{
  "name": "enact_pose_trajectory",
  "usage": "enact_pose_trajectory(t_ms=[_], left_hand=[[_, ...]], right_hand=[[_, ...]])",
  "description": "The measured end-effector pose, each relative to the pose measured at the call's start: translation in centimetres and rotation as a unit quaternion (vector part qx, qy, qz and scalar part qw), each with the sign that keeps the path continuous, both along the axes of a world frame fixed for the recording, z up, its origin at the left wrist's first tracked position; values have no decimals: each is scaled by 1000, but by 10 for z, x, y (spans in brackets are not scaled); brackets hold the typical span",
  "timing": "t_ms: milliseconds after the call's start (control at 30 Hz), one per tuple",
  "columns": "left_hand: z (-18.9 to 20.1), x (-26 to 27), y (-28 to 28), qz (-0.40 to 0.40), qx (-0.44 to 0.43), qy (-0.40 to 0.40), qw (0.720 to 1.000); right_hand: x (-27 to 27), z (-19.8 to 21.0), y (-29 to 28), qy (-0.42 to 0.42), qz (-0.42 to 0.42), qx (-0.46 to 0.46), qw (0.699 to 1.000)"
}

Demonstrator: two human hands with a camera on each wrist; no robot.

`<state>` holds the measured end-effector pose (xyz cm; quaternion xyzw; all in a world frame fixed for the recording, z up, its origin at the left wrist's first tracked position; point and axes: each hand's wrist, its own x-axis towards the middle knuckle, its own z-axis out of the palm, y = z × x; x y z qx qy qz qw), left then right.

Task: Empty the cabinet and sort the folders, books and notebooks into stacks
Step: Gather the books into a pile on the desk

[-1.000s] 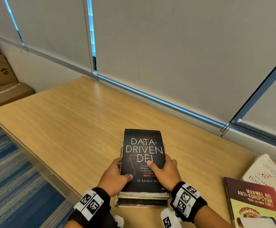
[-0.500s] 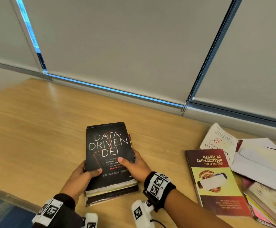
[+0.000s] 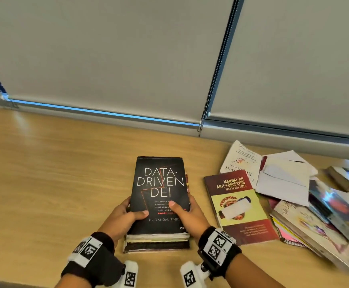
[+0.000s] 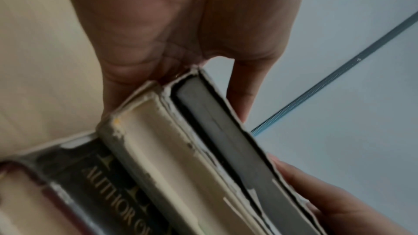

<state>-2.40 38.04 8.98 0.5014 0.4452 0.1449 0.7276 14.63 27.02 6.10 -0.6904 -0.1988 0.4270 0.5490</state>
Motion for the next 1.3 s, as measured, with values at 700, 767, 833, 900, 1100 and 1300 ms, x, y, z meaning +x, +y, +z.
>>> enact_pose_trajectory(t_ms=[700,767,833,900,1100,1300], left_hand=[[11,30,-14,11,43,47,998],[11,30,-15,16,43,45,998],[10,29,-16,22,42,45,998],[8,30,-17,29,37,44,998],[7,32,-15,35,35,40,998],[3,29,-11,21,36,56,998]], right_hand=[[163,26,-90,-306,-13,-390,868],[165,17,-90,-304,-17,-409,860],[165,21,-90,-278,-29,-417,865],[170,27,-92,-245,-2,-409,879],[160,36,-88,-151,15,-272,950],[148,68,-77,-185,-49,-181,965]])
